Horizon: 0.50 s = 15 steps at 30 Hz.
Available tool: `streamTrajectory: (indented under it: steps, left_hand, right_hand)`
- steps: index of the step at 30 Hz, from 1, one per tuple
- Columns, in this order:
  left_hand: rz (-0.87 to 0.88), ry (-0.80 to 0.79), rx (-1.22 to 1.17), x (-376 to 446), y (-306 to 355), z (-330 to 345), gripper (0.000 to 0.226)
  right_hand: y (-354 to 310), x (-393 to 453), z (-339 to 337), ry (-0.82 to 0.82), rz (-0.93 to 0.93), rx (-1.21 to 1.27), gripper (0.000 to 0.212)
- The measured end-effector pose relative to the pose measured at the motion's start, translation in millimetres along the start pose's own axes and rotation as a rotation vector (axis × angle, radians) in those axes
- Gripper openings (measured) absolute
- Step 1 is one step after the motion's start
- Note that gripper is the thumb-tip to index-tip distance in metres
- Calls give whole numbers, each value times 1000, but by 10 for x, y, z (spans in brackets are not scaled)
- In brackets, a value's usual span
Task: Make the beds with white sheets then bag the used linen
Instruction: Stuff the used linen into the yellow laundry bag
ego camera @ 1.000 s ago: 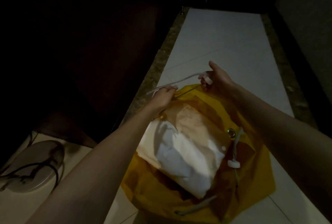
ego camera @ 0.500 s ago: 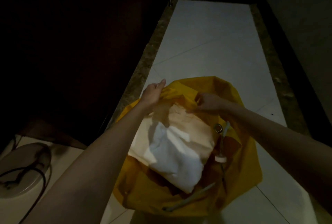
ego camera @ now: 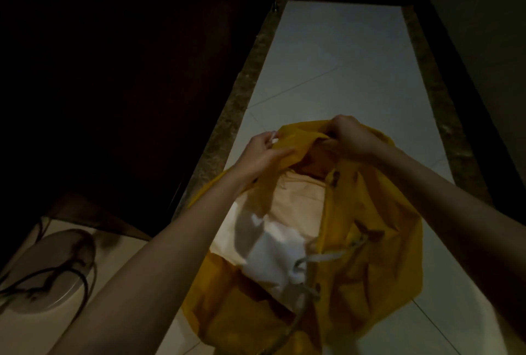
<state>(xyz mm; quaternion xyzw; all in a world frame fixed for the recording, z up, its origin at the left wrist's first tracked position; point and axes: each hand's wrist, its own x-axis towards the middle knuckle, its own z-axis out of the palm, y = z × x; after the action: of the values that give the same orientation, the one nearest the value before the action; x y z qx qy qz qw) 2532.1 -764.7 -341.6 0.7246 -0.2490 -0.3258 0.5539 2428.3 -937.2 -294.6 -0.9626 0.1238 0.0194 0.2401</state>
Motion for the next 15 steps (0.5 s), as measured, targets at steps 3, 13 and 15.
streamTrajectory:
  steps: [3,13,15]
  left_hand:
    - [11,36,-48,-6,-14,-50,33]
    - [-131,32,-94,-163,-122,-241,20]
    - [-125,15,-68,-176,-125,-180,20]
  right_hand:
    - [-70,64,4,59,29,-74,15]
    - [25,-305,-114,-522,604,-146,51]
    - [79,-459,-75,-708,697,-154,70]
